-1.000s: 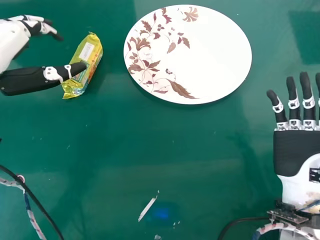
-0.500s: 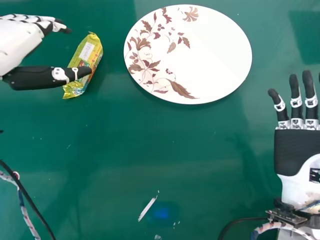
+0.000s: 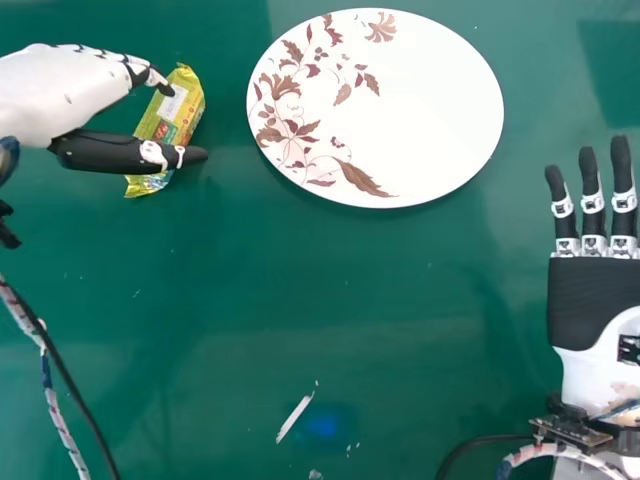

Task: Pick up biscuit and place it in the plate

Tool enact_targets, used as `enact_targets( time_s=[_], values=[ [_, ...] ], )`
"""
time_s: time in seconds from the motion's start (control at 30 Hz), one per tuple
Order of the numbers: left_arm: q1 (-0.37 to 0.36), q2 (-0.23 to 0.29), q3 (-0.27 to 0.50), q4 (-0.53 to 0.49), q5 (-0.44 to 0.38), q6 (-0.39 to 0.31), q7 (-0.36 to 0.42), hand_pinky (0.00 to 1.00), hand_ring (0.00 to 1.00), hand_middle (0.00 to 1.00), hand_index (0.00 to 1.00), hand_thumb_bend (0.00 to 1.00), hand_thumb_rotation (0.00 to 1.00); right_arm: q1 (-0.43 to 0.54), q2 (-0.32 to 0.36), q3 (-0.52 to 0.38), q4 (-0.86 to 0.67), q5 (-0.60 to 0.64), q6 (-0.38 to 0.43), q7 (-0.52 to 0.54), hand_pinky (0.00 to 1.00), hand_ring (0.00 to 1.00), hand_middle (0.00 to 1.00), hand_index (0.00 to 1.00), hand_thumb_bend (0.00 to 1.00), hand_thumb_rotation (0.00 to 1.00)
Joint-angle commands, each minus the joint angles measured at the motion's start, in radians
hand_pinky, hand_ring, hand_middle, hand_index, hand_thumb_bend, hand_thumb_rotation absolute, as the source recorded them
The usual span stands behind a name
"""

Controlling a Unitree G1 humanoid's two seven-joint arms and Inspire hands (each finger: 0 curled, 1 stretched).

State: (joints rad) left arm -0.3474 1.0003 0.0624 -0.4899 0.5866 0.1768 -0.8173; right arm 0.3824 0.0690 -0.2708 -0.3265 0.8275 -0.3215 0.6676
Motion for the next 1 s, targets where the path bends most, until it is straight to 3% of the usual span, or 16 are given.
enact_targets(
  time_s=[0.0, 0.33, 0.8, 0.97],
  values=[
    [0.004, 0.018, 0.0, 0.005, 0.03, 0.0, 0.007, 1.0, 1.0, 1.0, 0.87, 1.0, 0.9, 0.018, 0.009, 0.001, 0.014, -0.001, -0.007, 0.003, 0.94, 1.0, 0.99, 0.96, 1.0, 0.43],
    [0.036, -0.013, 0.001, 0.011, 0.15, 0.048, 0.035, 1.0, 1.0, 1.0, 0.87, 1.0, 0.9, 0.019, 0.005, -0.004, 0.015, 0.01, -0.009, 0.013, 0.89, 0.97, 0.97, 0.93, 1.0, 0.41],
    [0.059, -0.069, -0.037, 0.036, 0.227, 0.141, 0.038, 1.0, 1.0, 1.0, 0.86, 1.0, 0.89, 0.034, 0.004, -0.006, -0.012, 0.022, -0.004, 0.002, 0.93, 0.99, 1.0, 0.95, 1.0, 0.39],
    [0.066, -0.084, -0.055, 0.039, 0.231, 0.146, 0.041, 1.0, 1.0, 1.0, 0.85, 1.0, 0.92, 0.039, 0.009, -0.002, -0.019, 0.005, -0.01, -0.01, 0.93, 1.0, 1.0, 0.98, 1.0, 0.44]
  ],
)
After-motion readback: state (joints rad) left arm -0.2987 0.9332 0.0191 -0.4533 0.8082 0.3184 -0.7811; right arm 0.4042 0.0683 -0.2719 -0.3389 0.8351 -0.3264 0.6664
